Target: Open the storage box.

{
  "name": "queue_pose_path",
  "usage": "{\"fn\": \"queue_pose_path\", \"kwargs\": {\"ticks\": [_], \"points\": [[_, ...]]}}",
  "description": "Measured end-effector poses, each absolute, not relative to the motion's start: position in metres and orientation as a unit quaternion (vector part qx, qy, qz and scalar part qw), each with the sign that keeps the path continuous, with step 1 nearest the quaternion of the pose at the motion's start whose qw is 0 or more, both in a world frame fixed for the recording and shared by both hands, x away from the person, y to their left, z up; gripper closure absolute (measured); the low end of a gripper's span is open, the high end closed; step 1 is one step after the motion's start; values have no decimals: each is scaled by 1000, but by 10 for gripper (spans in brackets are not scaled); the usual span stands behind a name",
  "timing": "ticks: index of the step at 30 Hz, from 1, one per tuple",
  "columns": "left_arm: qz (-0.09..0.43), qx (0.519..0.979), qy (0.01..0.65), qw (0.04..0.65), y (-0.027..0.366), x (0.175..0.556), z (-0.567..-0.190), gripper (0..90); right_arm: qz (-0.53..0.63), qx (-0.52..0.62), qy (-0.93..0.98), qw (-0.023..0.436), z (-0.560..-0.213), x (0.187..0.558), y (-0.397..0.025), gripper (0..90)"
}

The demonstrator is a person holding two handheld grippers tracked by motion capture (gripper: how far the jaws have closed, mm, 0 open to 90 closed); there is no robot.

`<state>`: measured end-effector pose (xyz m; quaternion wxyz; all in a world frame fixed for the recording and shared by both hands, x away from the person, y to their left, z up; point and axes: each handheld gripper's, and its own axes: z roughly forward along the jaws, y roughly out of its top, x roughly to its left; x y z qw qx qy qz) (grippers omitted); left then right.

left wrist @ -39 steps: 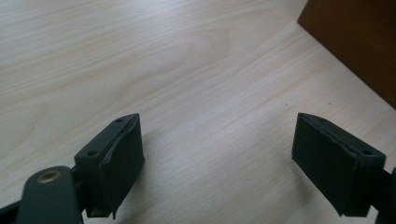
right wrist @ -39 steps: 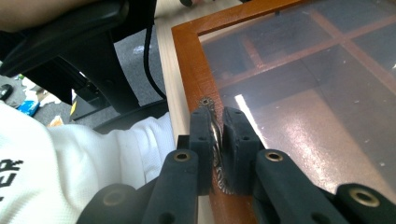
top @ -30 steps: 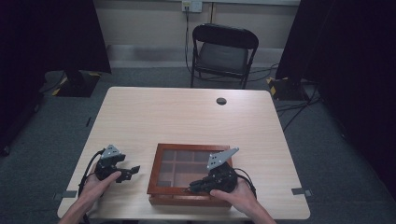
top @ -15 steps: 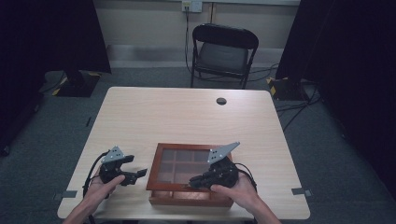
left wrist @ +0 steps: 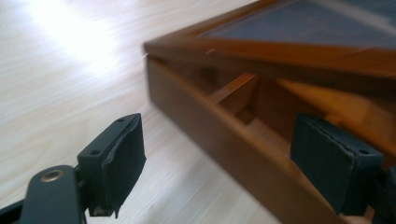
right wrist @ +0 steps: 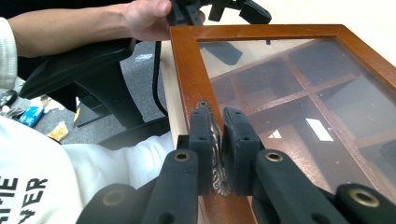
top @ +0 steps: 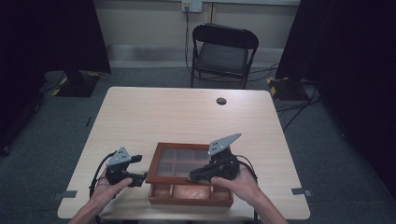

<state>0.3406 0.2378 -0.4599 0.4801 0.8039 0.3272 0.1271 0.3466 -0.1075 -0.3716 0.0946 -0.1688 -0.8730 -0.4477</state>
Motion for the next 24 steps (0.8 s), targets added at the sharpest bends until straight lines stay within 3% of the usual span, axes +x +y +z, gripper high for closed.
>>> {"fn": "queue_pose_path", "kwargs": {"ticks": [17,20,24], "points": [[161,793,296,508,219,352,-445,174,-451,-171,-871,87,-355,355,-109,826],[163,797,287,506,217,352,-445,168,-462,-184,-864,81,-352,357,-112,702],[164,794,285,512,216,352,-445,174,-471,-200,-857,66,-346,357,-119,604]]}}
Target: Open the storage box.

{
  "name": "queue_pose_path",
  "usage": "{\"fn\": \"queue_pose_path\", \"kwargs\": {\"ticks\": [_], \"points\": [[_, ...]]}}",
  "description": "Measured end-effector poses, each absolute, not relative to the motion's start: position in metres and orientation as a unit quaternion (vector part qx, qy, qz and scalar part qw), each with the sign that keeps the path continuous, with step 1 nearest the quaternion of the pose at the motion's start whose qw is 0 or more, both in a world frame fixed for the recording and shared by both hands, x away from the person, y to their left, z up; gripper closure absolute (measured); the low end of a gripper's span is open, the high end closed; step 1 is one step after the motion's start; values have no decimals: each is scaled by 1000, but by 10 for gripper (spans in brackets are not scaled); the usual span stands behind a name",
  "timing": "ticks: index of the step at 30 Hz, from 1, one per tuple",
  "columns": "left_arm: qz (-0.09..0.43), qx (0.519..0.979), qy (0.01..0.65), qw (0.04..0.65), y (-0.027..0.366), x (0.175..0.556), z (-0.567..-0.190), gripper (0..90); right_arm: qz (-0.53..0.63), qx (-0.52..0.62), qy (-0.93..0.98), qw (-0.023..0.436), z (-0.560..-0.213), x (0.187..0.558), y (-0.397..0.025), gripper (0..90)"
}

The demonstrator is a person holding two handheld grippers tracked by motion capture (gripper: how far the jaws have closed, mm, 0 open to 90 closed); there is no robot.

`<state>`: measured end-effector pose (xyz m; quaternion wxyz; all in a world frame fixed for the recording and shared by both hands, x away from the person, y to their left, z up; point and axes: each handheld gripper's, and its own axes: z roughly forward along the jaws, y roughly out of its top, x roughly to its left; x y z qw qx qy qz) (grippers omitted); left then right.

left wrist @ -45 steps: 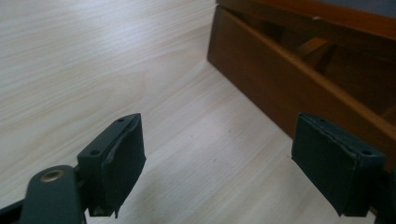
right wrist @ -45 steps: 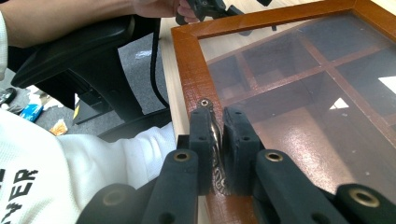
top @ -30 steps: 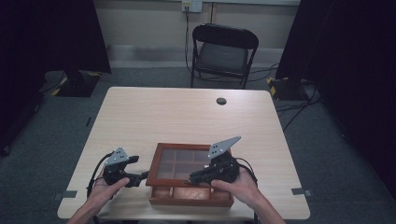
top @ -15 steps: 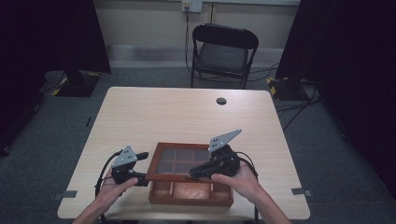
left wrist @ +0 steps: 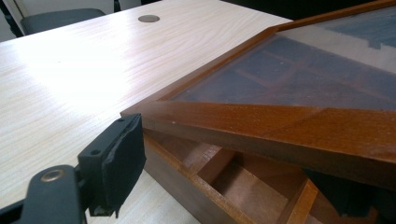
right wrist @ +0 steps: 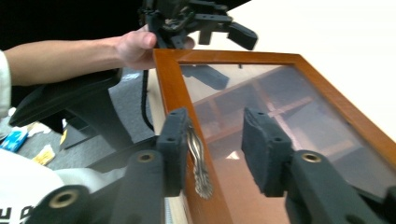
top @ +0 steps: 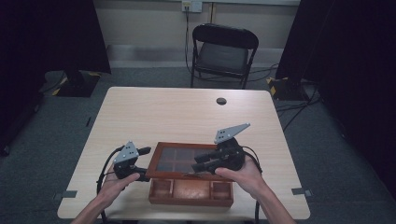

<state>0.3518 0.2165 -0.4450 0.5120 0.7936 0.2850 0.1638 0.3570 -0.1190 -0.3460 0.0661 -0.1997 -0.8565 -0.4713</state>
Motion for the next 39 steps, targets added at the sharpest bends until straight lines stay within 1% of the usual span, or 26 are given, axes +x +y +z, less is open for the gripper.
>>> {"fn": "queue_pose_path", "kwargs": {"ticks": [6,9,10,11,12,19,24,32,39], "points": [[162,786,279,528,214,351,-439,177,-475,-221,-850,47,-347,353,-136,470],[161,783,277,533,212,352,-436,177,-481,-235,-844,30,-349,348,-153,399],[161,782,278,535,212,352,-435,177,-481,-235,-844,30,-349,348,-153,399],[161,782,277,535,212,352,-435,178,-485,-238,-841,27,-350,347,-157,381],[159,782,276,536,212,353,-434,178,-487,-243,-838,21,-351,346,-161,345],[150,778,283,541,211,359,-428,174,-500,-253,-828,10,-358,341,-177,260],[135,775,294,542,210,361,-427,177,-494,-254,-832,0,-364,339,-178,248],[135,774,294,544,208,363,-426,168,-484,-261,-835,-15,-370,341,-181,255],[130,774,295,546,208,364,-426,180,-484,-254,-837,-23,-372,344,-182,253]]}}
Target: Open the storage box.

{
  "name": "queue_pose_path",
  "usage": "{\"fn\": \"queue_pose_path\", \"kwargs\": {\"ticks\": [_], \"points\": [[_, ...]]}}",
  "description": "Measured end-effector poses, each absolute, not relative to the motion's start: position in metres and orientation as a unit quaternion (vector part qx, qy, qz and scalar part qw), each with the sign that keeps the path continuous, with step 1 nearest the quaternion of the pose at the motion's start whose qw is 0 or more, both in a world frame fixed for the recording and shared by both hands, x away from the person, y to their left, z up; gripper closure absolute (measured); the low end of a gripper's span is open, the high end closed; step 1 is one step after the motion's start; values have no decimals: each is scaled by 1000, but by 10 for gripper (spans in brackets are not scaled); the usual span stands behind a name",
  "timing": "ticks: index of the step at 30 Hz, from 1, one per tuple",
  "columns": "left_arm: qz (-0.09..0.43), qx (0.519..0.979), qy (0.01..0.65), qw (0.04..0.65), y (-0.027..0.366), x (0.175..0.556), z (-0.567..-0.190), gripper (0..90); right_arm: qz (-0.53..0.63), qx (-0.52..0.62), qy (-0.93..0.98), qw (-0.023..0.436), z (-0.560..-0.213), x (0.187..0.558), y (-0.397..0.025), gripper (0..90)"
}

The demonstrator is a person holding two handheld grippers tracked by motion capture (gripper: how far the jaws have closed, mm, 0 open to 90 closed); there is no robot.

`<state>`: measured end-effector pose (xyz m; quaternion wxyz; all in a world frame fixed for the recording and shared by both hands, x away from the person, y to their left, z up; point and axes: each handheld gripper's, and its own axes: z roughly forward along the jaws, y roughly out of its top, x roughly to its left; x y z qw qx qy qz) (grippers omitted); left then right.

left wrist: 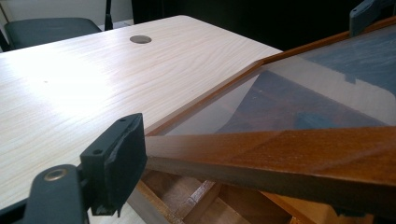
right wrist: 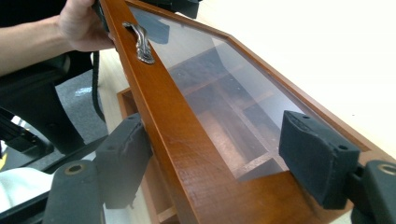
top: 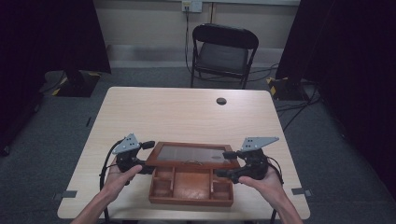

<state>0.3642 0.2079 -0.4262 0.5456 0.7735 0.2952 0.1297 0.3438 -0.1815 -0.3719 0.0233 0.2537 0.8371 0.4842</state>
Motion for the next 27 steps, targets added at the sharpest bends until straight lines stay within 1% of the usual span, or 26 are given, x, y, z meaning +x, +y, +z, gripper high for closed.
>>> {"fn": "queue_pose_path", "kwargs": {"ticks": [2,7,14,18,22,25,27], "points": [[126,773,295,548,208,365,-426,188,483,256,837,29,-372,344,-183,231],[145,773,289,546,207,368,-418,225,490,273,826,47,-369,348,-187,240],[129,760,292,566,208,375,-417,284,501,294,812,53,-370,361,-198,258],[129,769,287,556,206,380,-413,302,507,303,805,55,-374,370,-202,259],[138,771,286,551,205,385,-407,323,516,312,795,60,-377,376,-203,290],[138,771,288,551,204,390,-404,317,523,319,788,64,-378,380,-204,315],[137,770,287,554,204,393,-404,318,533,322,779,77,-379,383,-206,349]]}}
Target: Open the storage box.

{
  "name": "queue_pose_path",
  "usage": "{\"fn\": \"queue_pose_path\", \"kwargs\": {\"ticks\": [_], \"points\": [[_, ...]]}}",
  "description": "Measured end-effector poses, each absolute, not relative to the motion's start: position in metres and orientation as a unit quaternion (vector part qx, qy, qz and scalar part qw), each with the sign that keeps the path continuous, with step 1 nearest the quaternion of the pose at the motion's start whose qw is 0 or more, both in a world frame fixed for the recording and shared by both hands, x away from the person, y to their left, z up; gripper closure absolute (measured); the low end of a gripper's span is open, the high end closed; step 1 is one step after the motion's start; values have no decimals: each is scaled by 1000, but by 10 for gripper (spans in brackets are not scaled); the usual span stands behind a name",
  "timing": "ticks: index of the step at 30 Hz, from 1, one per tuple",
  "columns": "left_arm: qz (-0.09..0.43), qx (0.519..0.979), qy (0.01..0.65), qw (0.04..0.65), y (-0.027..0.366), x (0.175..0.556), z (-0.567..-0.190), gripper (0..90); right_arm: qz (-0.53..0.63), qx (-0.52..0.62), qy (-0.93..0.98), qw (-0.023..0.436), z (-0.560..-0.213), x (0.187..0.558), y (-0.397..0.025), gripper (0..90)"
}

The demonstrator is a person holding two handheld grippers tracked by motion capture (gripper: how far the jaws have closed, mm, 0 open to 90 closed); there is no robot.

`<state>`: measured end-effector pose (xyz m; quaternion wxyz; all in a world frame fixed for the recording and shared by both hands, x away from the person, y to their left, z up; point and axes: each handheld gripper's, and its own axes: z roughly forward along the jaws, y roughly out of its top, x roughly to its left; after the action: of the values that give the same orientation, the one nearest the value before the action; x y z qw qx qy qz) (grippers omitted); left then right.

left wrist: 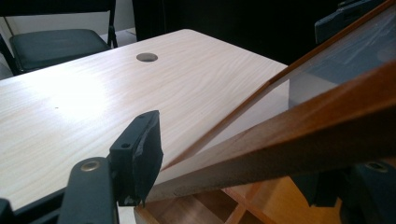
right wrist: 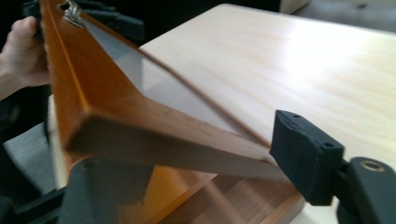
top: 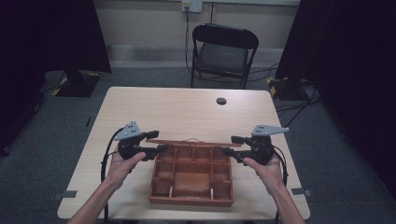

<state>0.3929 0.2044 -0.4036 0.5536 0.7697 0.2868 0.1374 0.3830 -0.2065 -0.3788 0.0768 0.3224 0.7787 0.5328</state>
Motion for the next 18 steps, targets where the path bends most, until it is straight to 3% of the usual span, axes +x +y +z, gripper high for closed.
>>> {"fn": "queue_pose_path", "kwargs": {"ticks": [8,18], "points": [[124,762,303,559,204,402,-408,327,542,330,769,81,-383,392,-205,444],[118,756,310,564,206,411,-411,340,531,330,775,89,-383,403,-200,478]]}}
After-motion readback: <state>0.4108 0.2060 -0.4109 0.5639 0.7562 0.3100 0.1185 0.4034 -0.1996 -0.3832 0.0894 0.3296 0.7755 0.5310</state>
